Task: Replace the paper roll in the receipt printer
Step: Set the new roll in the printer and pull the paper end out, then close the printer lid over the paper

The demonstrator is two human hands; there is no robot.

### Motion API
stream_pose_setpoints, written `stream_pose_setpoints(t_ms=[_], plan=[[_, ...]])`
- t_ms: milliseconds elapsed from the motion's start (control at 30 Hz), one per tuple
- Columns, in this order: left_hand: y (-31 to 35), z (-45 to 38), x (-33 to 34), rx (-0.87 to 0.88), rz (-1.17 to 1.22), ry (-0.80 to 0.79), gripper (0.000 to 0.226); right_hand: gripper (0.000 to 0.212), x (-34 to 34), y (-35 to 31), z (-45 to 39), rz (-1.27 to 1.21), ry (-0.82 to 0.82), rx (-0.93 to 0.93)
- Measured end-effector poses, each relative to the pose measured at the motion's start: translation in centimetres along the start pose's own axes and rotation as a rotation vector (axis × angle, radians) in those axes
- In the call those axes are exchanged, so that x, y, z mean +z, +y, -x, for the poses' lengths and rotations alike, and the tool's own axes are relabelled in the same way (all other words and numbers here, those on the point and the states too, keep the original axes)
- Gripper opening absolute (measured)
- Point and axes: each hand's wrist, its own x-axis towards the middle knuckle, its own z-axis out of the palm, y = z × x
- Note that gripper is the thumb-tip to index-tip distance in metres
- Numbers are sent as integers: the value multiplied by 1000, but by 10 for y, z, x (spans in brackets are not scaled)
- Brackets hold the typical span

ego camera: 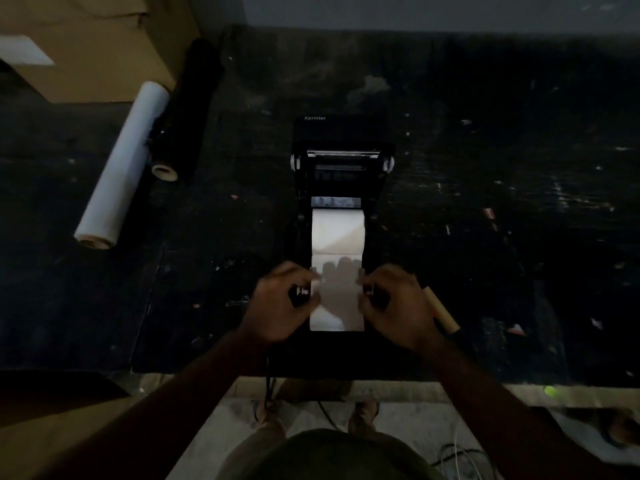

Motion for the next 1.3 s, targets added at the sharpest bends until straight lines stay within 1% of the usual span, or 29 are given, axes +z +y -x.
stream_pose_setpoints(t_ms=[67, 100, 167, 200, 233, 300, 367, 433, 533, 633, 667, 733, 767, 800, 833, 900, 967, 1067, 1167, 1300], plan=[[5, -33, -21, -121, 60, 162, 23, 8, -21, -3, -34, -109, 173, 98], [8, -54, -32, -179, 111, 241, 24, 9, -32, -5, -54, -147, 262, 139], [14, -99, -54, -265, 194, 379, 34, 21, -56, -10, -99, -214, 421, 224], [19, -120, -64, -309, 211, 406, 37, 28, -67, -13, -121, -233, 465, 278], [24, -139, -73, -356, 210, 394, 39, 33, -77, -17, -143, -220, 466, 329], [30, -172, -84, -427, 219, 288, 41, 39, -90, -23, -180, -223, 372, 405], [34, -189, -88, -475, 279, 191, 46, 43, -96, -31, -201, -341, 305, 458], [35, -190, -88, -514, 323, 176, 52, 51, -99, -33, -203, -353, 323, 488], [41, -169, -89, -501, 288, 208, 47, 52, -101, -38, -176, -281, 358, 501], [44, -130, -85, -461, 295, 241, 52, 58, -92, -33, -135, -310, 384, 475], [44, -115, -82, -461, 316, 239, 48, 57, -87, -30, -122, -318, 392, 464], [43, -90, -74, -458, 338, 224, 39, 44, -75, -25, -95, -307, 389, 464], [42, -78, -69, -468, 340, 222, 44, 33, -68, -24, -80, -323, 395, 454], [41, -66, -63, -491, 345, 228, 52, 27, -60, -22, -66, -335, 404, 431], [39, -55, -56, -512, 353, 234, 57, 30, -52, -21, -51, -324, 404, 411], [37, -33, -42, -525, 375, 234, 49, 39, -36, -16, -27, -281, 372, 390], [35, -14, -30, -504, 359, 219, 45, 42, -20, -9, -9, -285, 337, 379], [27, 5, -13, -518, 387, 203, 48, 48, -3, -3, 12, -289, 312, 362], [20, 14, -2, -477, 428, 227, 52, 55, 8, 1, 23, -271, 274, 366], [15, 21, 5, -430, 430, 200, 63, 62, 11, 4, 25, -249, 247, 359]])
